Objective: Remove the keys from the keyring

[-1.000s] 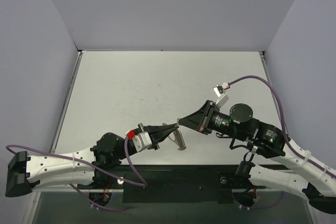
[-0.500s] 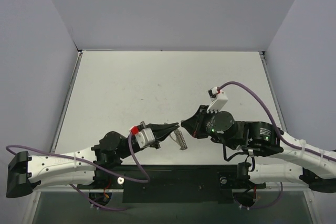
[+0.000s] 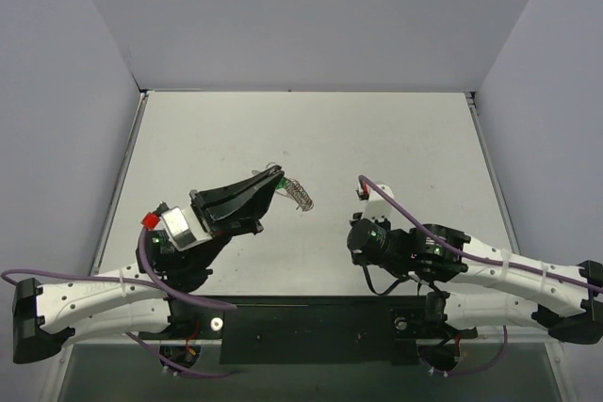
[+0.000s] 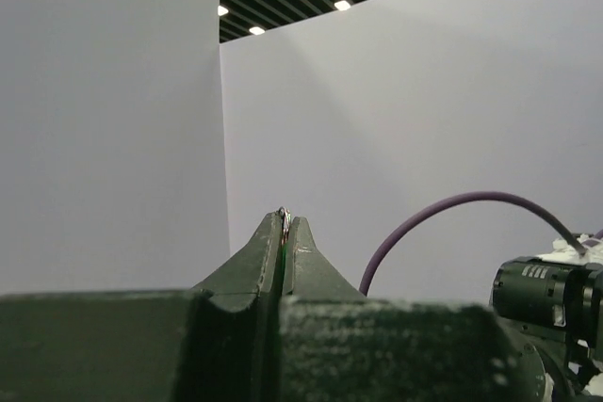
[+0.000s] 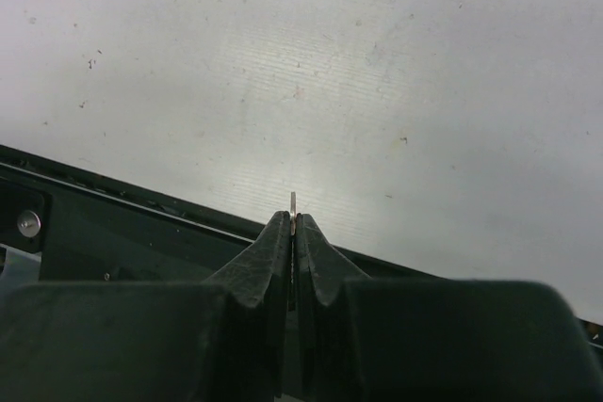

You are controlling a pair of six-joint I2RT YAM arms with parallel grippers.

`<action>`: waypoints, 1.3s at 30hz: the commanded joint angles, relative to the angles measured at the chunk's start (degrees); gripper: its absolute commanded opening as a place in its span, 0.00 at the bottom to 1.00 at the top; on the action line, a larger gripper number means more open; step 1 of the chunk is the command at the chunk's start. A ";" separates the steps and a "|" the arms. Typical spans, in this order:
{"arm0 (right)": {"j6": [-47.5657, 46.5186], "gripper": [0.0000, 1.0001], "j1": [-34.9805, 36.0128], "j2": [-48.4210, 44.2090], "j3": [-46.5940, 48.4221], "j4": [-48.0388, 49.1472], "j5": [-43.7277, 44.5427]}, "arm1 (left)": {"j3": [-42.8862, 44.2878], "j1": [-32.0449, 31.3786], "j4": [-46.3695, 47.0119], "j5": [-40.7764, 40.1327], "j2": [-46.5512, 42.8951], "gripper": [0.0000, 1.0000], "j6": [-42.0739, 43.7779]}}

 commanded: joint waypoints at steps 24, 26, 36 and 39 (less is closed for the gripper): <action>-13.19 0.17 -28.71 8.28 1.08 0.25 -8.16 | -12.59 2.87 -32.78 -23.57 -11.73 0.00 -1.81; -13.81 0.49 -29.16 9.08 1.87 -0.01 -8.16 | -12.77 3.84 -35.24 -24.45 -11.82 0.00 -2.87; -13.99 0.82 -29.16 8.38 3.02 -1.59 -7.28 | -14.27 8.23 -38.41 -25.06 -11.92 0.00 -6.73; -13.64 0.82 -29.24 7.68 2.49 -1.68 -7.37 | -13.91 9.55 -40.17 -26.47 -10.60 0.00 -8.23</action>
